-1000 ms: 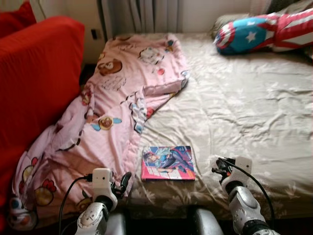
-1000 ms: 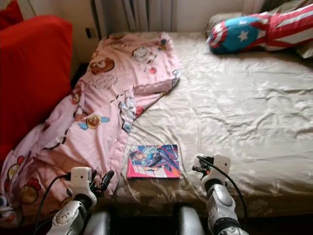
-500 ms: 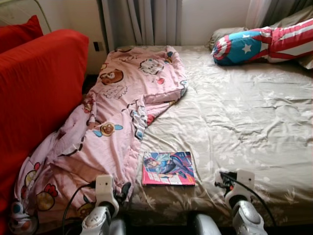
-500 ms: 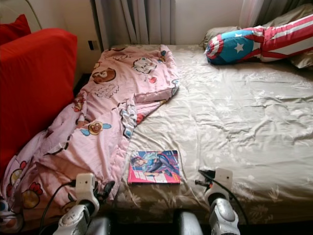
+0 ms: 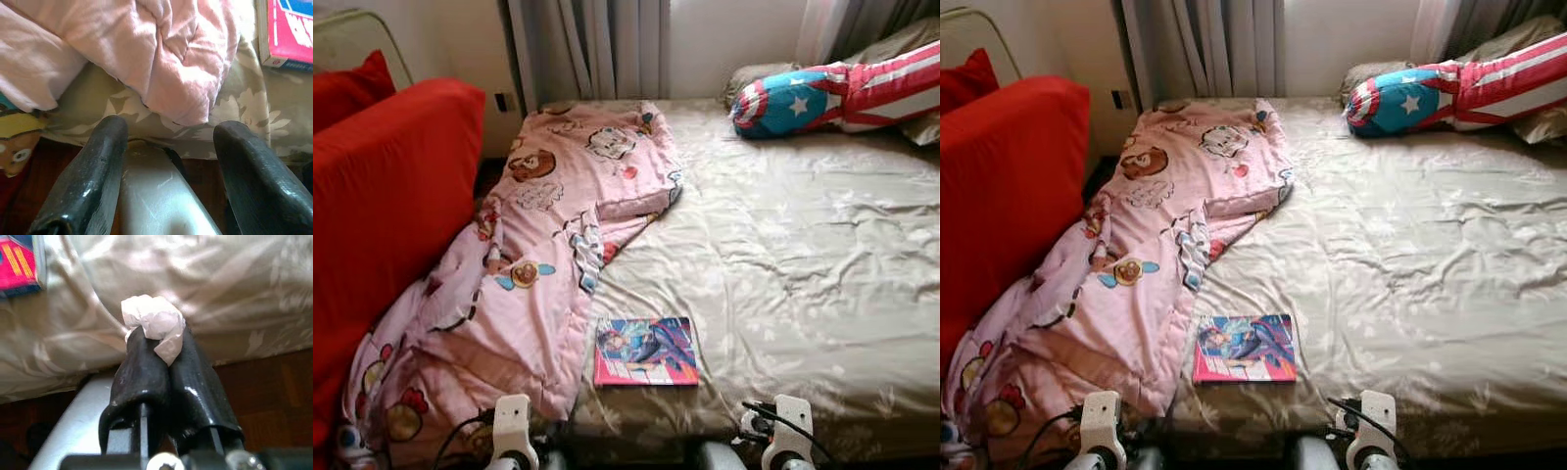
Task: Clean up the room
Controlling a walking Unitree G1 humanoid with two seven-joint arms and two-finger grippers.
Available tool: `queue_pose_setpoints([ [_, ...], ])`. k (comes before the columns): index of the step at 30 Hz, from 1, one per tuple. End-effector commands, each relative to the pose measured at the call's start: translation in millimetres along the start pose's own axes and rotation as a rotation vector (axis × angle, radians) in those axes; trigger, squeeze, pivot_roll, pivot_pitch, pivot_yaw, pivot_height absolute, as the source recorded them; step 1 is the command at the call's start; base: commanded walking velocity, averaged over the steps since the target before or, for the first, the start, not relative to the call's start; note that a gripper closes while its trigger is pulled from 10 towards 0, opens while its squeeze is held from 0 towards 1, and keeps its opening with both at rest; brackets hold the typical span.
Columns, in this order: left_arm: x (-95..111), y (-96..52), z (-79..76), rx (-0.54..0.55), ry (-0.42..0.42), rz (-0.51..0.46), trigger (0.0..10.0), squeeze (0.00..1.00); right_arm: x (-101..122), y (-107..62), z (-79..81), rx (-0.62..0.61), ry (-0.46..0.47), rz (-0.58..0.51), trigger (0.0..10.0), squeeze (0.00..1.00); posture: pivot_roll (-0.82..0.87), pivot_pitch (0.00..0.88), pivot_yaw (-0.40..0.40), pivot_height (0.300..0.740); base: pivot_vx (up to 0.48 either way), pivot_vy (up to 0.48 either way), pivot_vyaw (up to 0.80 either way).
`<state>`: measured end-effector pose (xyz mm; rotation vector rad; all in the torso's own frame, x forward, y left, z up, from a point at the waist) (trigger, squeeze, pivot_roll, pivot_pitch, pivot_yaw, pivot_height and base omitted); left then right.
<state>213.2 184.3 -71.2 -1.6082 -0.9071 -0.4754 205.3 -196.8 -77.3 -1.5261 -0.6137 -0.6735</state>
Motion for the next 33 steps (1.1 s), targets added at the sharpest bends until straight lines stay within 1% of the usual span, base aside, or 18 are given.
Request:
queue_pose_setpoints([
  [1, -7.6, -2.1, 1.8, 0.014, -0.001, 0.027, 10.0, 0.0, -10.1, -3.0, -3.6, -0.01, -0.018, 0.043, 10.0, 0.0, -0.05, 0.0, -0.025, 0.694, 0.0, 0.0, 0.0],
  [4, -12.8, -3.4, 1.2, 0.016, -0.007, 0.04, 10.0, 0.0, -18.0, -5.7, -5.3, -0.009, -0.034, 0.074, 10.0, 0.0, -0.04, 0.0, -0.036, 0.711, 0.0, 0.0, 0.0],
  [7, -15.2, -4.3, 2.5, 0.025, -0.015, 0.047, 10.0, 0.0, -20.9, -6.4, -3.8, -0.004, -0.052, 0.088, 10.0, 0.0, -0.04, 0.0, -0.04, 0.711, 0.0, 0.0, 0.0],
  [16, -19.8, -5.3, 3.7, 0.028, -0.011, 0.077, 10.0, 0.0, -18.9, -4.8, 0.3, 0.003, -0.039, 0.092, 10.0, 0.0, -0.06, 0.0, -0.031, 0.711, 0.0, 0.0, 0.0],
  [22, -22.0, -5.7, 4.7, 0.033, -0.011, 0.094, 10.0, 0.0, -20.0, -4.6, 3.7, 0.007, -0.07, 0.105, 10.0, 0.0, -0.06, 0.0, -0.036, 0.711, 0.0, 0.0, 0.0],
  [30, -22.8, -4.4, 0.8, 0.029, -0.01, 0.106, 10.0, 0.0, -15.9, -3.2, -1.3, -0.014, -0.077, 0.102, 10.0, 0.0, -0.05, 0.0, -0.043, 0.711, 0.0, 0.0, 0.0],
  [32, -21.9, -3.7, -0.1, 0.026, -0.008, 0.107, 10.0, 0.0, -12.1, -2.4, -2.3, -0.023, -0.054, 0.08, 10.0, 0.0, -0.05, 0.0, -0.042, 0.711, 0.0, 0.0, 0.0],
  [33, -21.7, -3.6, -0.1, 0.026, -0.008, 0.107, 10.0, 0.0, -11.7, -2.3, -2.6, -0.027, -0.059, 0.078, 10.0, 0.0, -0.05, 0.0, -0.042, 0.716, 0.0, 0.0, 0.0],
])
Point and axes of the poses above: a point about 5 cm out from each wrist's last joint towards the gripper, its own y axis pointing out of the wrist towards the gripper, its own x axis along the axis of the wrist's last joint, z = x × y, the point moved 1 cm from there along y, pointing out of the wrist towards the gripper, and after that the axes turned 9 degrees about -y, right-handed, at the moved point
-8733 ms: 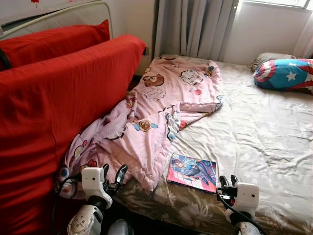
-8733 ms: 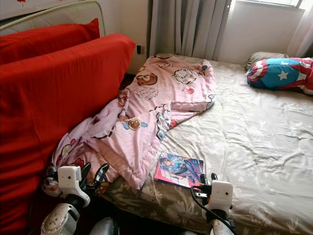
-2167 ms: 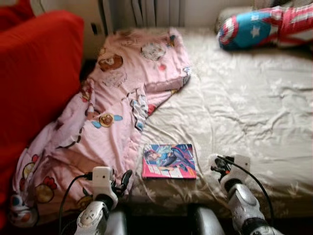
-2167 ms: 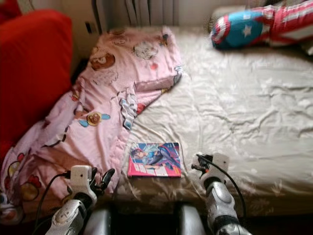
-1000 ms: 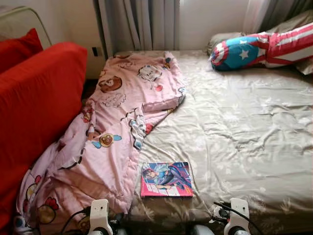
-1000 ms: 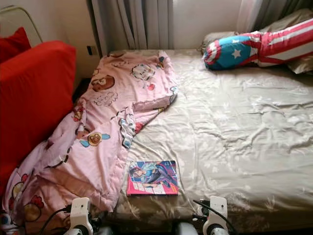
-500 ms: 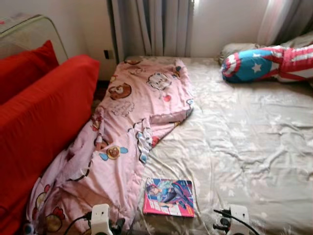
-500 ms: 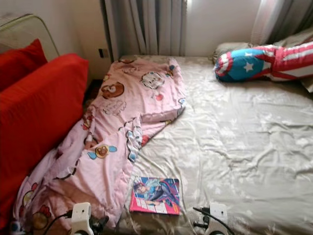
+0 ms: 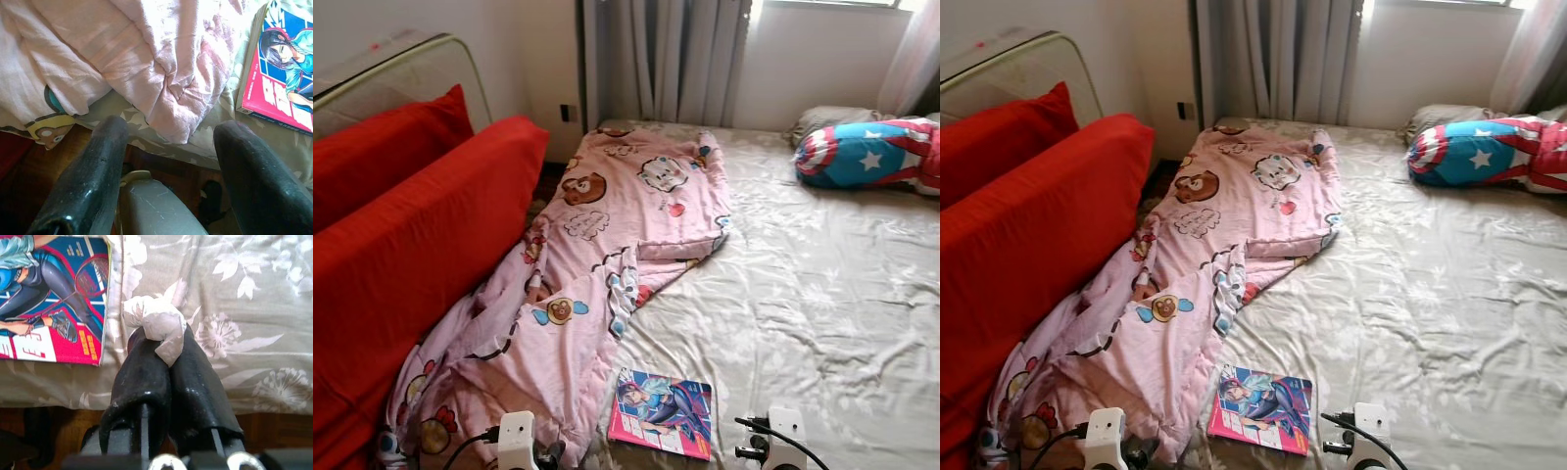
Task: Clean up the room
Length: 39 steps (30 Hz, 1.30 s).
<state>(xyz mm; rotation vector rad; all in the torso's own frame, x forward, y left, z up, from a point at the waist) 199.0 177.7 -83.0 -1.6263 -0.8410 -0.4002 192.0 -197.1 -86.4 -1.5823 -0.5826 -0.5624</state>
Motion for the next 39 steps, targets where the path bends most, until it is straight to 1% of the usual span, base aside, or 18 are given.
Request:
queue_pose_setpoints([
  [1, -2.4, -0.1, 0.9, 0.007, -0.001, 0.02, 10.0, 0.0, 4.0, 0.8, -2.1, -0.014, 0.004, -0.014, 10.0, 0.0, -0.05, 0.0, -0.042, 0.716, 0.0, 0.0, 0.0],
  [5, -0.2, 0.4, 1.2, 0.006, 0.004, 0.017, 10.0, 0.0, 5.6, 1.2, -1.1, -0.009, 0.012, -0.019, 10.0, 0.0, -0.04, 0.0, -0.043, 0.74, 0.0, 0.0, 0.0],
  [9, 2.1, 0.4, 3.4, 0.012, 0.004, 0.008, 10.0, 0.0, 5.2, 1.4, 1.6, 0.006, 0.017, -0.014, 10.0, 0.0, -0.04, 0.0, -0.043, 0.74, 0.0, 0.0, 0.0],
  [14, 0.3, -1.1, 8.0, 0.02, 0.016, 0.017, 10.0, 0.0, 2.9, 1.0, 2.4, -0.005, 0.021, -0.005, 10.0, 0.0, -0.04, 0.0, -0.032, 0.74, 0.0, 0.0, 0.0],
  [19, 0.5, -1.8, 10.7, 0.017, 0.024, 0.018, 10.0, 0.0, 2.3, 1.2, 5.2, -0.003, -0.011, 0.005, 10.0, 0.0, -0.04, 0.0, -0.035, 0.74, 0.0, 0.0, 0.0],
  [24, -1.4, -2.1, 9.5, 0.004, 0.043, 0.029, 10.0, 0.0, 2.0, 1.0, 6.6, -0.001, -0.028, 0.002, 10.0, 0.0, -0.03, 0.0, -0.037, 0.74, 0.0, 0.0, 0.0],
  [25, -3.4, -2.3, 8.2, -0.005, 0.057, 0.039, 10.0, 0.0, 0.9, 0.7, 7.3, 0.0, -0.034, 0.003, 10.0, 0.0, -0.03, 0.0, -0.037, 0.74, 0.0, 0.0, 0.8],
  [31, -6.7, -3.4, 9.0, -0.002, 0.052, 0.047, 10.0, 0.0, -0.8, 0.2, 7.4, -0.001, -0.039, 0.007, 10.0, 0.0, -0.03, 0.0, -0.037, 0.74, 0.0, 0.0, 0.8],
  [33, -11.6, -5.6, 12.5, 0.009, 0.047, 0.059, 10.0, 0.0, -1.2, 0.1, 7.3, -0.003, -0.038, 0.008, 10.0, 0.0, -0.03, 0.0, -0.038, 0.74, 0.0, 0.0, 0.8],
  [39, -15.6, -7.8, 16.5, 0.022, 0.045, 0.071, 10.0, 0.0, -1.5, 0.0, 7.5, -0.001, -0.039, 0.009, 10.0, 0.0, -0.03, 0.0, -0.038, 0.74, 0.0, 0.0, 0.8],
])
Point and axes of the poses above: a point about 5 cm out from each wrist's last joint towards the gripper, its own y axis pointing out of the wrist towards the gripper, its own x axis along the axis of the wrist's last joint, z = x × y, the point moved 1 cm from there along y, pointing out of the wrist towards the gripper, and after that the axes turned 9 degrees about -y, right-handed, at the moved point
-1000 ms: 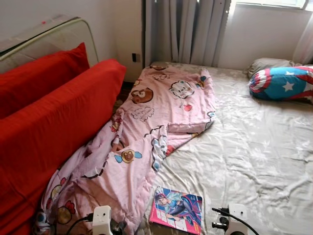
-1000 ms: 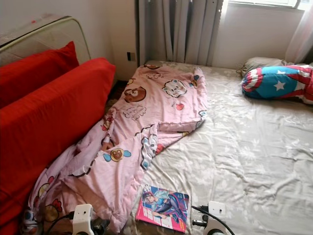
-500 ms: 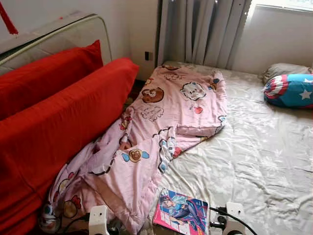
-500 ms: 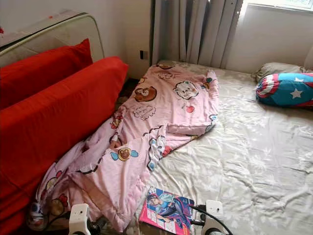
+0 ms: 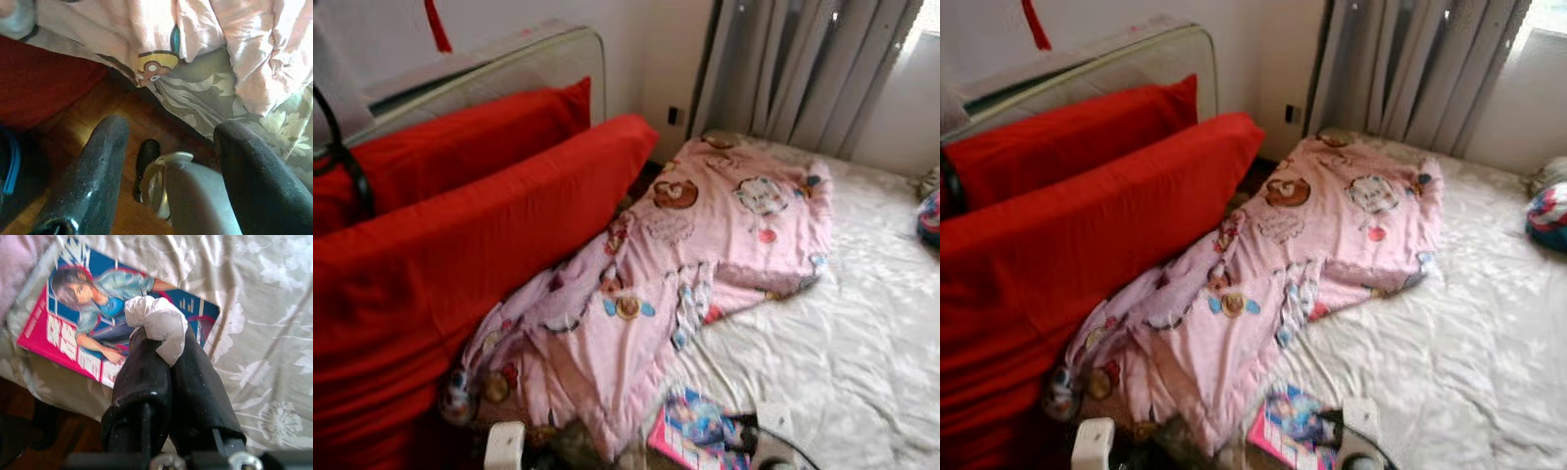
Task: Clean up the room
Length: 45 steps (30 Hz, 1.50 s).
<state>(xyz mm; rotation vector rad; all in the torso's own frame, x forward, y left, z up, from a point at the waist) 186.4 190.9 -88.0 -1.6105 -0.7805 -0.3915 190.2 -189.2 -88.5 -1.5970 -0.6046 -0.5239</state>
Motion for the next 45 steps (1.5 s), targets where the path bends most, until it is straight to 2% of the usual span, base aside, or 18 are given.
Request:
queue_pose_setpoints([
  [1, -7.8, -1.6, 0.0, 0.002, 0.007, 0.03, 10.0, 0.0, 0.9, 0.3, -0.6, -0.002, 0.001, -0.001, 10.0, 0.0, -0.03, 0.0, -0.038, 0.74, 0.0, 0.0, 0.8],
  [8, -12.1, -3.5, 4.9, 0.021, 0.0, 0.048, 10.0, 0.0, -0.6, 0.1, 1.3, 0.001, 0.001, 0.006, 10.0, 0.0, -0.02, 0.0, -0.037, 0.74, 0.0, 0.0, 0.8],
  [31, -8.0, -1.6, 2.4, 0.021, 0.006, 0.038, 10.0, 0.0, 1.1, 0.7, 6.8, 0.016, 0.013, 0.004, 10.0, 0.0, -0.01, 0.0, -0.026, 0.74, 0.0, 0.0, 0.78],
  [45, -9.9, -1.4, -0.3, 0.017, -0.012, 0.044, 10.0, 0.0, 0.0, 0.4, 5.0, 0.012, 0.039, 0.008, 10.0, 0.0, -0.02, 0.0, -0.027, 0.74, 0.0, 0.0, 0.03],
])
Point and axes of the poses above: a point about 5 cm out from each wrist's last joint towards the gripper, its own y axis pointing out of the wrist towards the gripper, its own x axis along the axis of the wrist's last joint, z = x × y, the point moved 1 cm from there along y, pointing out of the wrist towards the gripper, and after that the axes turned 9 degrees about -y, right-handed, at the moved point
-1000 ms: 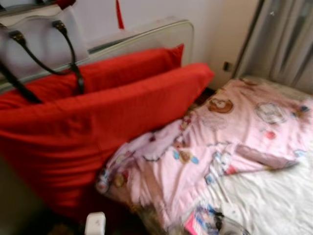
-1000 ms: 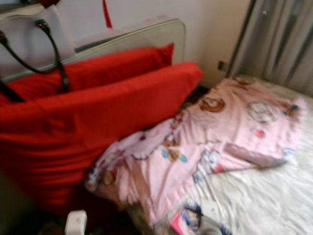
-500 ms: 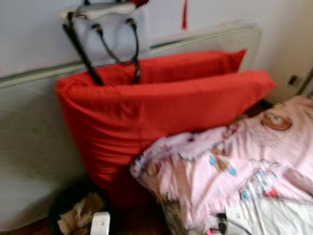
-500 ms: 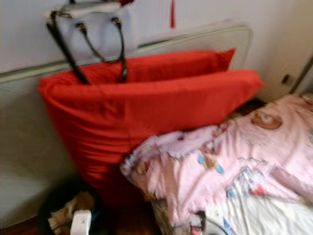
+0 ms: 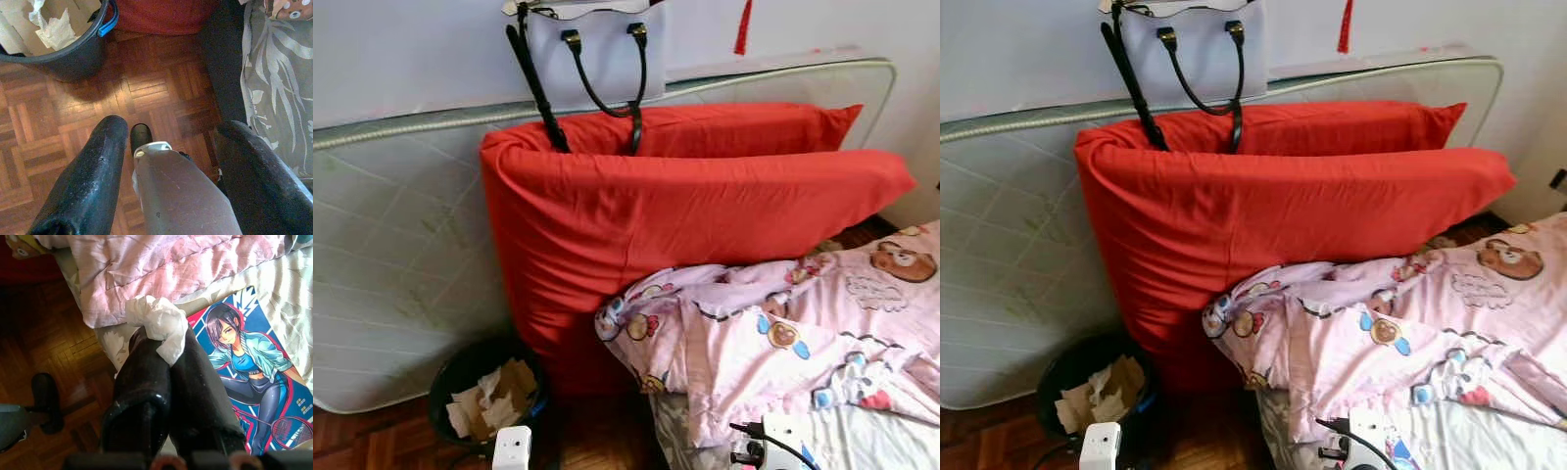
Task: Clean up the room
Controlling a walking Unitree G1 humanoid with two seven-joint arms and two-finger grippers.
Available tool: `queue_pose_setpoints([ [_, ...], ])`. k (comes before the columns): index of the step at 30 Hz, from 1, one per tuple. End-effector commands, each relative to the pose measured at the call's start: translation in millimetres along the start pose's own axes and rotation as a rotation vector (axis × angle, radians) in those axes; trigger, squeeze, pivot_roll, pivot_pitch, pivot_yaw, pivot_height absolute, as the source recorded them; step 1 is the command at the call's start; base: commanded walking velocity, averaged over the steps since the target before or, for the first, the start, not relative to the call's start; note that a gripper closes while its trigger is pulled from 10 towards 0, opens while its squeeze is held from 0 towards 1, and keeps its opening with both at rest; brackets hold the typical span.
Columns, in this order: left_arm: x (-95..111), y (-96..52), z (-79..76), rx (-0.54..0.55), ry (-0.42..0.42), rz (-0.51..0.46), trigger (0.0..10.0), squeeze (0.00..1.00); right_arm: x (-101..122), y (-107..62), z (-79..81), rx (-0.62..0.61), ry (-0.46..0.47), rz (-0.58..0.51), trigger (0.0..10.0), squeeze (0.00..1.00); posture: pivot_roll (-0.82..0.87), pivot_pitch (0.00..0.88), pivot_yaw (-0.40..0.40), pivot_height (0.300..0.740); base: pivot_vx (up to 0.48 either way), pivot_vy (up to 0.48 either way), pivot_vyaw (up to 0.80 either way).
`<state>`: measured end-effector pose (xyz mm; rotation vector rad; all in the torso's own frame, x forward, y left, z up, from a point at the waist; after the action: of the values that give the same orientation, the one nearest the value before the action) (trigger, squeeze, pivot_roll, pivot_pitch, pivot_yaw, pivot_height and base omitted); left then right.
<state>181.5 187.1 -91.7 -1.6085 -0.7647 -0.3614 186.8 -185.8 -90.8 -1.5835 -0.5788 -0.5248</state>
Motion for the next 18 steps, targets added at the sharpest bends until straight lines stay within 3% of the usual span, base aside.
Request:
queue_pose_setpoints([
  [1, -3.2, -0.7, 1.8, 0.003, -0.008, 0.018, 10.0, 0.0, 3.7, 1.1, 1.5, 0.003, 0.019, -0.007, 10.0, 0.0, -0.02, 0.0, -0.027, 0.74, 0.0, 0.0, 0.0],
  [4, -3.5, -0.7, 1.8, 0.007, -0.017, 0.02, 10.0, 0.0, 3.7, 1.1, 1.6, 0.004, 0.021, -0.007, 10.0, 0.0, -0.02, 0.0, -0.027, 0.74, 0.0, 0.0, 0.0],
  [14, -3.6, -0.6, 2.2, 0.012, -0.008, 0.025, 10.0, 0.0, 4.4, 1.3, 3.4, 0.013, 0.016, -0.01, 10.0, 0.0, -0.02, 0.0, -0.023, 0.74, 0.0, 0.262, 0.0],
  [18, -3.6, -0.5, 2.2, 0.011, 0.0, 0.03, 10.0, 0.0, 4.0, 1.2, 4.3, 0.018, 0.008, -0.007, 10.0, 0.0, -0.01, 0.0, -0.024, 0.74, 0.0, 0.0, 0.0],
])
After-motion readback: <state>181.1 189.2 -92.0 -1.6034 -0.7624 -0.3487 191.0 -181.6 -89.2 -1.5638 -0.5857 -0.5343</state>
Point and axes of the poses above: a point about 5 cm out from each wrist's last joint towards the gripper, its own y axis pointing out of the wrist towards the gripper, its own x axis along the axis of the wrist's last joint, z = x × y, the point moved 1 cm from there along y, pointing out of the wrist towards the gripper, and after that the axes turned 9 degrees about -y, right-handed, at the moved point
